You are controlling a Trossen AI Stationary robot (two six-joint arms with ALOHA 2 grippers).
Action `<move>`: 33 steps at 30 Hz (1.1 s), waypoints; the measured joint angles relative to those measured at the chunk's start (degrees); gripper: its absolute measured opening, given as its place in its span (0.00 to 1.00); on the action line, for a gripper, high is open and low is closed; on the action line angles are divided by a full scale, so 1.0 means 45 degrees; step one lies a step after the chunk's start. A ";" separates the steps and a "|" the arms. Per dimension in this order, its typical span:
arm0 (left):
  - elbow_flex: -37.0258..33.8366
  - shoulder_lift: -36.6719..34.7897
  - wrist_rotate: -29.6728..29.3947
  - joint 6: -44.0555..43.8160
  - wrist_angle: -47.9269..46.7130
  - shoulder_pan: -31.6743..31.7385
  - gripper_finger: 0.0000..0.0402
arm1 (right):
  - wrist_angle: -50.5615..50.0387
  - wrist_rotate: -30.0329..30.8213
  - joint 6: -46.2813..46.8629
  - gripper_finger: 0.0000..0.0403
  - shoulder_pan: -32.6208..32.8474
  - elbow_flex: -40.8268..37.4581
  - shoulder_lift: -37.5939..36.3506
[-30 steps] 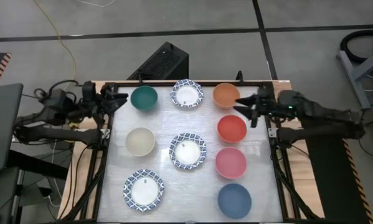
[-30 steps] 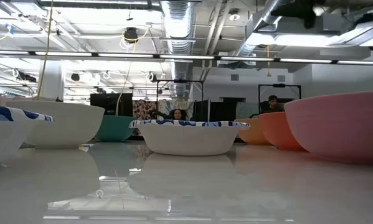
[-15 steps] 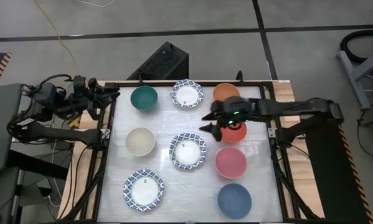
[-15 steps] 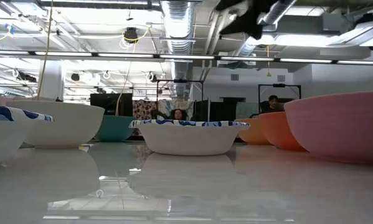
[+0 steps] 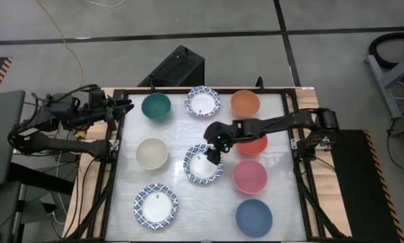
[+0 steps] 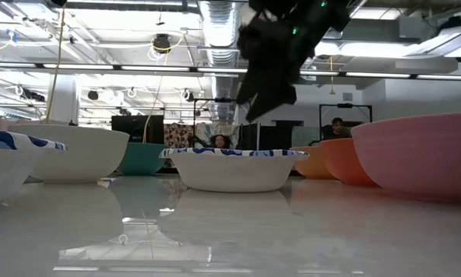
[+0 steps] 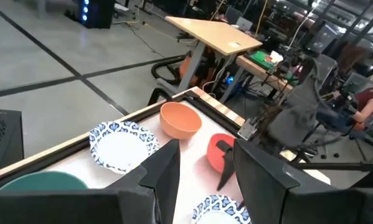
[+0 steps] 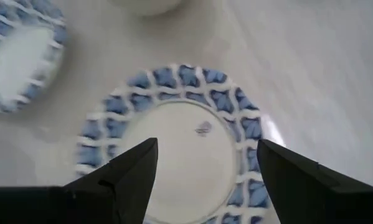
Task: Nest bowls inside each other by size order
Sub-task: Stack the center white and blue plate on top of the top white and blue plate
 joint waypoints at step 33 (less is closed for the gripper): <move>-0.0005 0.0000 0.0258 -0.0178 -0.0712 0.0000 0.34 | -0.1855 0.1090 -0.0957 0.52 -0.0196 0.0600 0.2601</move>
